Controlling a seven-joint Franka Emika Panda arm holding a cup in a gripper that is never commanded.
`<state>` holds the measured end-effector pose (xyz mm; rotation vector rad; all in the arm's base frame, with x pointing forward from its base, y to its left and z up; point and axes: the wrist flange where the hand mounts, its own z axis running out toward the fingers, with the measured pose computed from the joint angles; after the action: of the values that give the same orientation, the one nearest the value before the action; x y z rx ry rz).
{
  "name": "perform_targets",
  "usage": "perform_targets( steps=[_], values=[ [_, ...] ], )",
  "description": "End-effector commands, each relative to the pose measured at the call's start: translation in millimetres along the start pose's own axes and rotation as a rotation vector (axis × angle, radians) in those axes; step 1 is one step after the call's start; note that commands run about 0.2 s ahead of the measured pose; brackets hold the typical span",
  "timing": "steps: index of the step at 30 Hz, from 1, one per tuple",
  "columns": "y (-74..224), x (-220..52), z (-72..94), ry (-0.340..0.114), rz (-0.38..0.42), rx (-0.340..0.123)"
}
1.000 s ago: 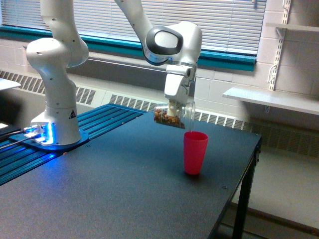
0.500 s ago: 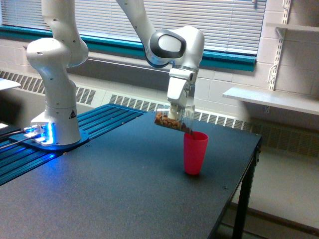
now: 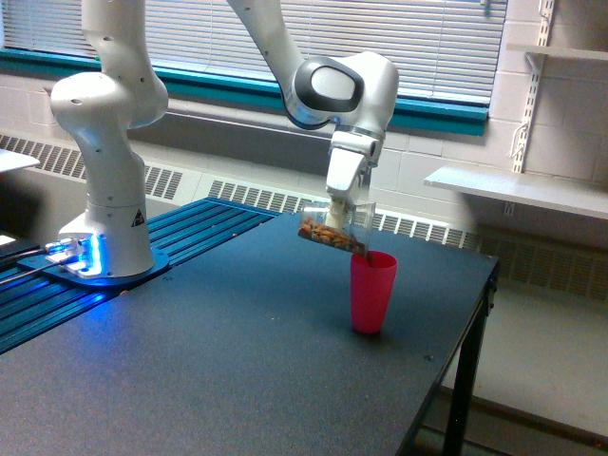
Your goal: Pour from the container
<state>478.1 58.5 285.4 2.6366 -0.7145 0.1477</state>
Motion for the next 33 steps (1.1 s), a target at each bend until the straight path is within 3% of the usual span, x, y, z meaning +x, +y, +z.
perform_targets(
  steps=[1, 14, 33],
  values=[
    [-12.9, 0.0, -6.6, 0.0, -0.051, -0.003],
    [-22.4, -0.5, -5.3, -0.015, -0.087, -0.02],
    [-11.0, -2.0, -4.0, -0.033, -0.096, -0.049]
  ],
)
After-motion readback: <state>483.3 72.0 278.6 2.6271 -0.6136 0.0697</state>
